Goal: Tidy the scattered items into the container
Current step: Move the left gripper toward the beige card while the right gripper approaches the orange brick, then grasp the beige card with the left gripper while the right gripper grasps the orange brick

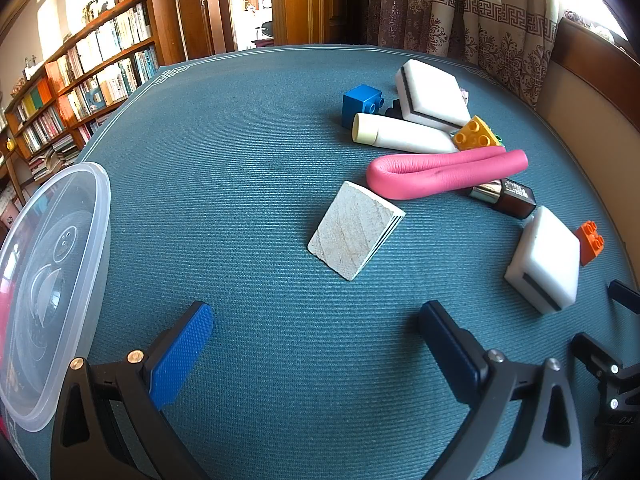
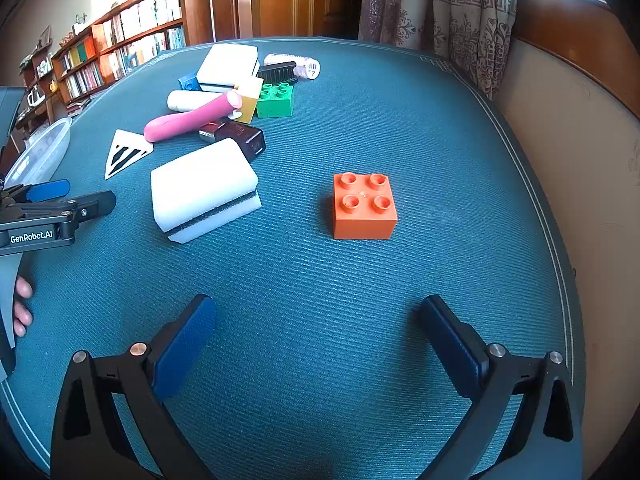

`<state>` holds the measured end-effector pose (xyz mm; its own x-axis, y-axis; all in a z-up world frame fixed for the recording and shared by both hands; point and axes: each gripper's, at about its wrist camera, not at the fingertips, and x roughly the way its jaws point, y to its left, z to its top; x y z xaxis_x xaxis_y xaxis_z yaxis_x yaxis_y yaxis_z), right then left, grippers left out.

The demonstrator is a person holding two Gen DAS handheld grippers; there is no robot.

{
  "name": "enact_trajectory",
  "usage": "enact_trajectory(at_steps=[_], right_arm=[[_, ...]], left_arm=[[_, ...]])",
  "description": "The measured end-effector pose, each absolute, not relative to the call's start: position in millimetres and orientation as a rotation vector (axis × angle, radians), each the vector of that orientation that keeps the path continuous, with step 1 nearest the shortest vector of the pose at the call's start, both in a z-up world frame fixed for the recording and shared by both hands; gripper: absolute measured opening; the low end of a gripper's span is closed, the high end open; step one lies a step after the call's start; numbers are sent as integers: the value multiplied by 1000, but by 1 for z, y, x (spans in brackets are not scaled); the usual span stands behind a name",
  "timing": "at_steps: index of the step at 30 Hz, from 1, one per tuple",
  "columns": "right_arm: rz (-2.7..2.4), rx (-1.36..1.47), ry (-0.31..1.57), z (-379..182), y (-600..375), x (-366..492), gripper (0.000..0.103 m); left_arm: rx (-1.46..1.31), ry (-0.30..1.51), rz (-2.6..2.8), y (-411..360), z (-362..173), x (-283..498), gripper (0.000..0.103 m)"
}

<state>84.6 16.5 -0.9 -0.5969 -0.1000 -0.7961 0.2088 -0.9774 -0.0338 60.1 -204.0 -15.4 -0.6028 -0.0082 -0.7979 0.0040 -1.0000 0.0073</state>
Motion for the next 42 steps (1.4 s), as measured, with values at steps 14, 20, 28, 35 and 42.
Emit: enact_trajectory(at_steps=[14, 20, 28, 35, 42], right_arm=[[-2658, 1310, 188, -1, 19, 83, 103], [-2658, 1309, 189, -1, 21, 82, 103], [-2657, 1308, 188, -2, 23, 82, 103], [-2668, 1315, 174, -2, 24, 83, 103], [-2676, 1322, 156, -1, 22, 80, 103]], left_arm=[[1416, -17, -2817, -206, -13, 51, 103], [1420, -31, -2822, -204, -11, 40, 103], [1429, -45, -2845, -199, -10, 20, 103], [1430, -82, -2925, -200, -4, 2, 100], [1397, -107, -2990, -195, 1, -3, 79]])
